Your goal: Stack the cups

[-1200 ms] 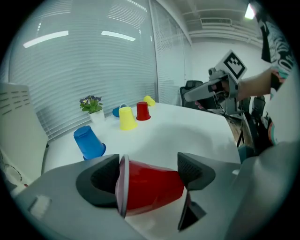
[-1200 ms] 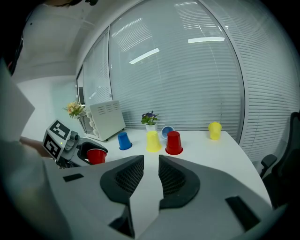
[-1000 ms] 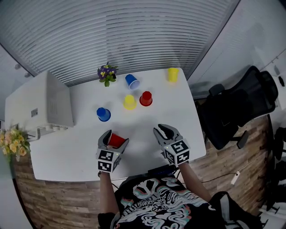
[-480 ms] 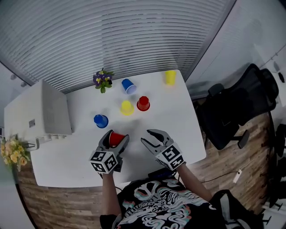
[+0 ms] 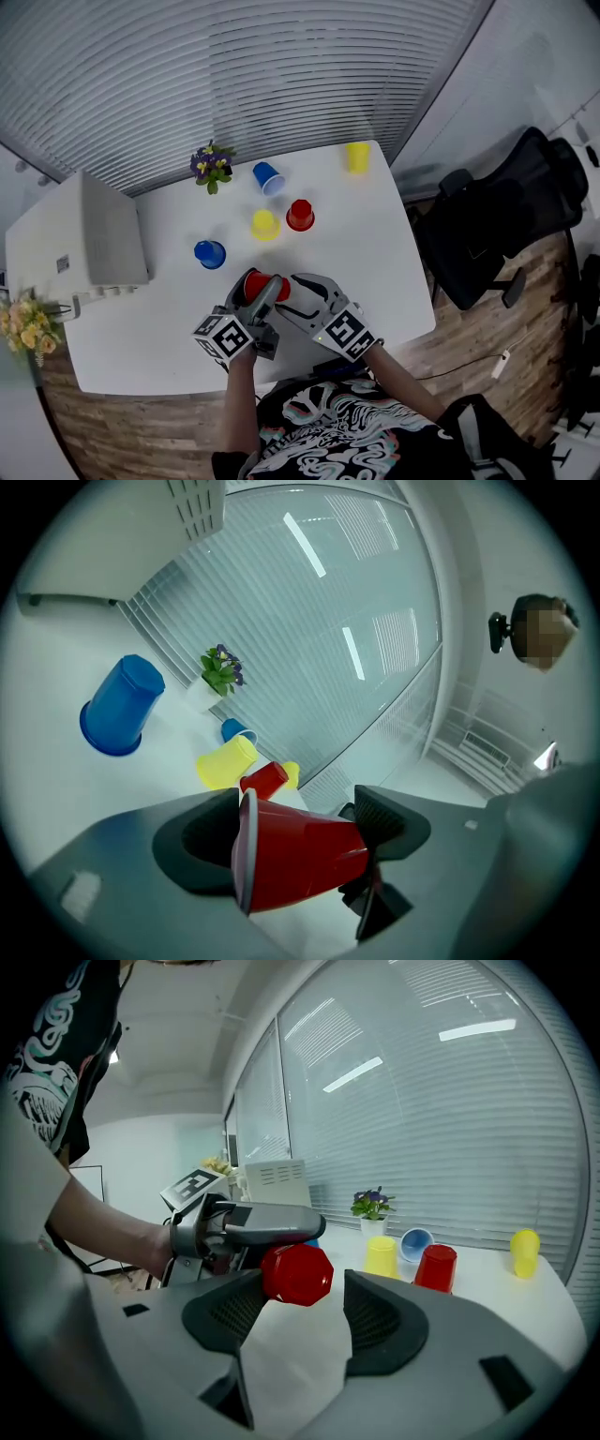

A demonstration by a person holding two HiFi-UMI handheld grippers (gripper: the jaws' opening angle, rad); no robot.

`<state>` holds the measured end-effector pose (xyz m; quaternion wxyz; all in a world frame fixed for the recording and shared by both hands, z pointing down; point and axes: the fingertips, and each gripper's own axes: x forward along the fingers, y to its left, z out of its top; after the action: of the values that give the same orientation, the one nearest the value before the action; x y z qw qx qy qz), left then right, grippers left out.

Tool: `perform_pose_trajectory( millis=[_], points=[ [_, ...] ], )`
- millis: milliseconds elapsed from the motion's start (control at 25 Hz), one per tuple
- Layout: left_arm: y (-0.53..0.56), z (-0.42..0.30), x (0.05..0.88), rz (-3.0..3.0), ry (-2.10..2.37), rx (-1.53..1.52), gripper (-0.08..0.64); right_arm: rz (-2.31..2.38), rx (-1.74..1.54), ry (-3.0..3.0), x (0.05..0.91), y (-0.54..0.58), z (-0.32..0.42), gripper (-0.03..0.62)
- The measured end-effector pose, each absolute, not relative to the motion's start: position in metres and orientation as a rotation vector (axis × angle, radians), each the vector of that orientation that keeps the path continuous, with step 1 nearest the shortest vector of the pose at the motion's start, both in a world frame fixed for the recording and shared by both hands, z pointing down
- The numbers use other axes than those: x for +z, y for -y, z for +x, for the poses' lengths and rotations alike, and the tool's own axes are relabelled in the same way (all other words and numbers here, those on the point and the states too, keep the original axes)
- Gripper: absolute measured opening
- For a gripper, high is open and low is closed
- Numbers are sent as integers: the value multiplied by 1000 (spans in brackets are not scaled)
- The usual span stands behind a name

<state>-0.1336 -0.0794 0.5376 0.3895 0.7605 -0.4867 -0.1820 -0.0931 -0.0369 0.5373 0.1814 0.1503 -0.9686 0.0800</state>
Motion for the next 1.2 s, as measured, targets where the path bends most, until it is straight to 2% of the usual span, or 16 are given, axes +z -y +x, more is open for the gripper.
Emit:
perform_pose_trajectory(
  millis=[120,280,600,1000,1200],
  points=[
    [80,-131,534,1913,1183,-534,383,435,265,2754,534,40,-93,253],
    [82,-131,531,1911,1146,-593,382,435,321,2774,532,41,-94,219],
    [86,-125,523,1902,1083,-672,379,534,447,2807,522,48,-92,216],
    [95,-126,529,1978,1161,-539,373,572,395,2778,525,54,-79,215],
    [105,-134,549,2042,1302,-261,373,653,383,2743,531,68,-64,215]
  ],
)
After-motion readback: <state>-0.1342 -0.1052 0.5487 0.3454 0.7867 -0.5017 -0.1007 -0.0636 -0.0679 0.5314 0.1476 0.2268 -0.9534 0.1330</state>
